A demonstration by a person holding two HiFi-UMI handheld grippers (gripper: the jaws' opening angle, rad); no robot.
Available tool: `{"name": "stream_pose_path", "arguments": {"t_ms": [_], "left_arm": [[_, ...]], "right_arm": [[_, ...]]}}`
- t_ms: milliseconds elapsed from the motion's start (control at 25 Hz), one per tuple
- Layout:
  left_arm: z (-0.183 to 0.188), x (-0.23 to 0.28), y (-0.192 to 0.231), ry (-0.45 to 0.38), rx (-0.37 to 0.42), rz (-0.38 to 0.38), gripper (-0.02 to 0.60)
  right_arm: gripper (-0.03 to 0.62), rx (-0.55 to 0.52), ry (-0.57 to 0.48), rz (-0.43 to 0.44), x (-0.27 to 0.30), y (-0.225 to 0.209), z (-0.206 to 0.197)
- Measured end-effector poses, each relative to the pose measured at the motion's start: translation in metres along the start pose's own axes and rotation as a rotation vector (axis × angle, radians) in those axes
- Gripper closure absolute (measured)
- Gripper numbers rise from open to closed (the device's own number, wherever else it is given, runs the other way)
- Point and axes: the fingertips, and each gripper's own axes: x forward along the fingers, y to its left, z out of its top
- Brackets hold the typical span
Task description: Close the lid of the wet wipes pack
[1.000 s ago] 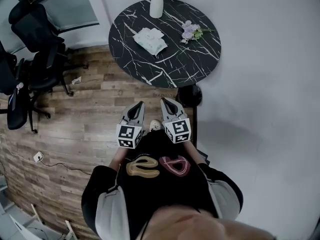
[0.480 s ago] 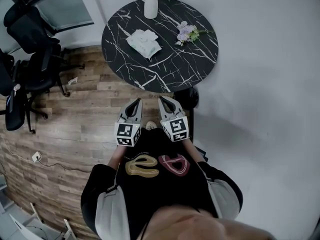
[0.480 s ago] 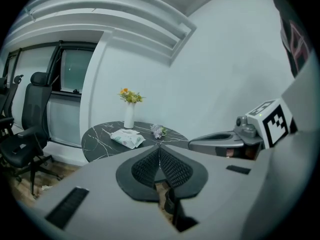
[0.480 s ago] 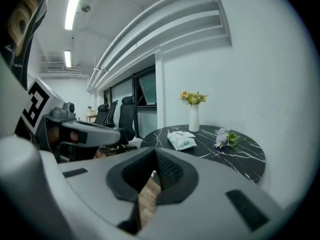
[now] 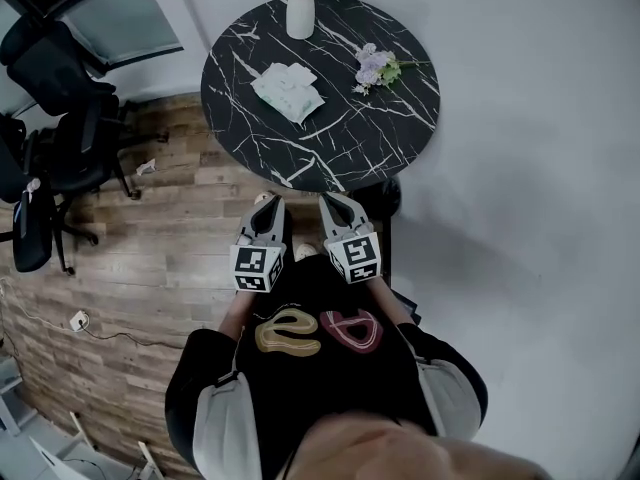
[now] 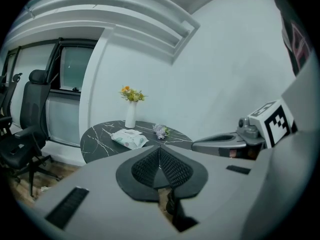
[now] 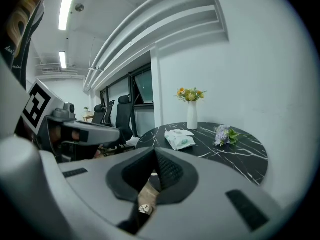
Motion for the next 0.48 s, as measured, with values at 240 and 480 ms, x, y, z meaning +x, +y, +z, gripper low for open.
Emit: {"name": "stream_pose_path", "arguments": {"t_ms": [240, 480], "left_arm": [[0.013, 0.029, 0.026, 0.006, 0.015, -0.030, 0.563], [0.029, 0.067, 0.061, 0.018, 0.012, -0.070, 0.563]], "right_arm": [[0.583, 0.014, 0.012, -0.032, 0.031, -0.015, 0.010], [0.583, 0.012, 0.029, -0.071, 0.074, -0.031, 0.029]]}}
